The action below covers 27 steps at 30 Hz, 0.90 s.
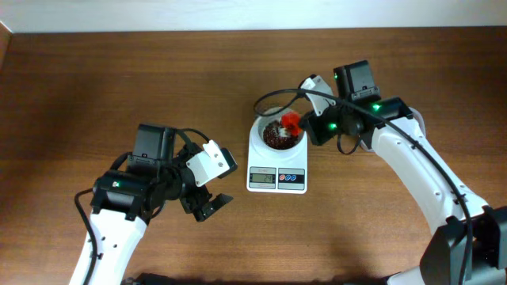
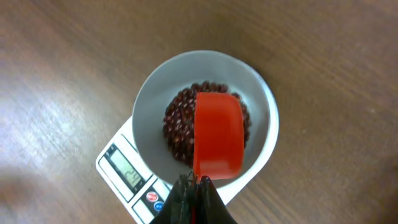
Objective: Scoop and weigh 50g on scale
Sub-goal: 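Tip the scoop with the right gripper to pour beans into the bowl, then move the empty scoop back into the bean tub and scoop again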
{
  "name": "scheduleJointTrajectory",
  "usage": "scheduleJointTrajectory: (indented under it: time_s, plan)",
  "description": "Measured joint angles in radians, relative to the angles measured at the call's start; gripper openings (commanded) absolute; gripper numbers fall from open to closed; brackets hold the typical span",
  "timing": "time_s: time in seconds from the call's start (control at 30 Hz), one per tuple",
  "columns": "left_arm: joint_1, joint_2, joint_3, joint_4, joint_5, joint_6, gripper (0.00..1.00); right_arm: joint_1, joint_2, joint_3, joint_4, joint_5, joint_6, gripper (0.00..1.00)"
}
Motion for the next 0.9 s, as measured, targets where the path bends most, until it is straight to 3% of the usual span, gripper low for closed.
scheduleJointTrajectory:
  time_s: [0.17, 0.37, 0.9]
  plan:
    - [0.0, 0.0, 0.0, 0.0, 0.0, 0.0, 0.99, 0.0, -0.008, 0.0, 0.014, 0.008, 0.03, 0.04]
    - [0.0, 0.0, 0.0, 0.0, 0.0, 0.0, 0.99, 0.014, -0.022, 0.0, -0.027, -0.033, -0.073, 0.04]
    - [0.0, 0.0, 0.0, 0.0, 0.0, 0.0, 0.99, 0.104, -0.025, 0.002, 0.031, 0.125, -0.151, 0.04]
